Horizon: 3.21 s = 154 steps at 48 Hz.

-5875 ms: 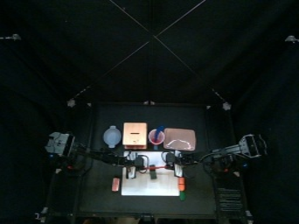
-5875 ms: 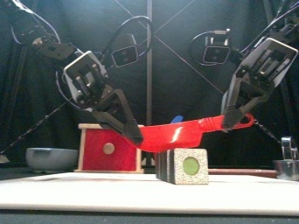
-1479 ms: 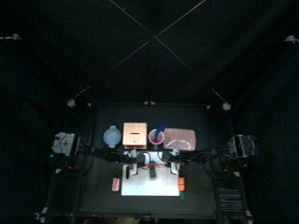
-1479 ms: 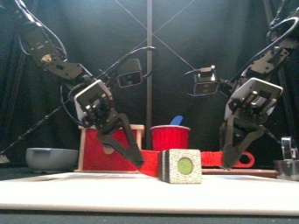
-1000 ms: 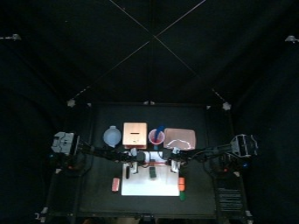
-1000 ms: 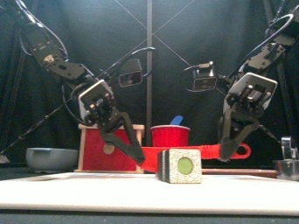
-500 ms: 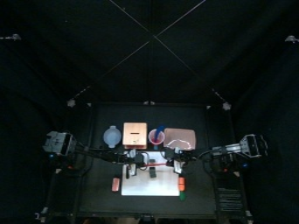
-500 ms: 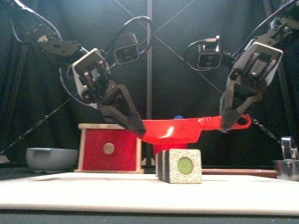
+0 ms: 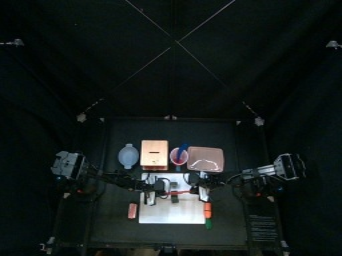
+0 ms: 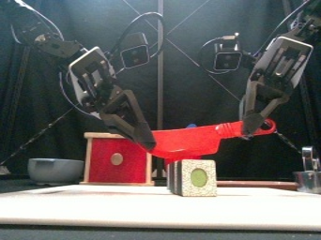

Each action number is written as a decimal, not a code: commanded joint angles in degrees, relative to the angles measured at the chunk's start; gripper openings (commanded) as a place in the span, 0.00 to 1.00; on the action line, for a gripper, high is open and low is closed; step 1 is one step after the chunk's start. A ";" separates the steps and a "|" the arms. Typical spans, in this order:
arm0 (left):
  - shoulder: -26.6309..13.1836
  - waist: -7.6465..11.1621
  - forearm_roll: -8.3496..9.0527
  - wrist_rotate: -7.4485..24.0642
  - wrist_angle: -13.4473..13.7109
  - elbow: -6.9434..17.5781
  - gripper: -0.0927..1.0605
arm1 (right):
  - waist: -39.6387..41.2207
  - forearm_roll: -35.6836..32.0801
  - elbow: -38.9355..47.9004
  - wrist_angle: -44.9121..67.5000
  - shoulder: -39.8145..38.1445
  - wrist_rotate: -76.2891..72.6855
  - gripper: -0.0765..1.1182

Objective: Place sushi on board then cut the sushi with the knife then place the pieces on the plate
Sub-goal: Cut the sushi into 4 pieces

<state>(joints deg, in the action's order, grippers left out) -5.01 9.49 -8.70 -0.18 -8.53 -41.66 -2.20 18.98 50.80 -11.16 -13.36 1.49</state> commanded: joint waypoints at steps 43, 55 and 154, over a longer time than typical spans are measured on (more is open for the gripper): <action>-2.72 0.97 -0.44 0.09 -0.26 1.32 0.45 | 0.09 0.09 -0.79 0.70 4.75 -0.35 0.33; -4.22 0.79 -0.44 0.09 -0.26 1.23 0.45 | 0.00 0.09 -1.14 0.70 6.50 -0.35 0.33; 3.34 2.64 6.06 0.35 -0.44 1.93 0.45 | -1.76 1.93 -1.14 -0.79 -2.90 -0.26 0.33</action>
<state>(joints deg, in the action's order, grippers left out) -2.72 10.63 -2.90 0.00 -8.17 -40.96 -3.87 20.21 50.10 -12.66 -14.94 1.49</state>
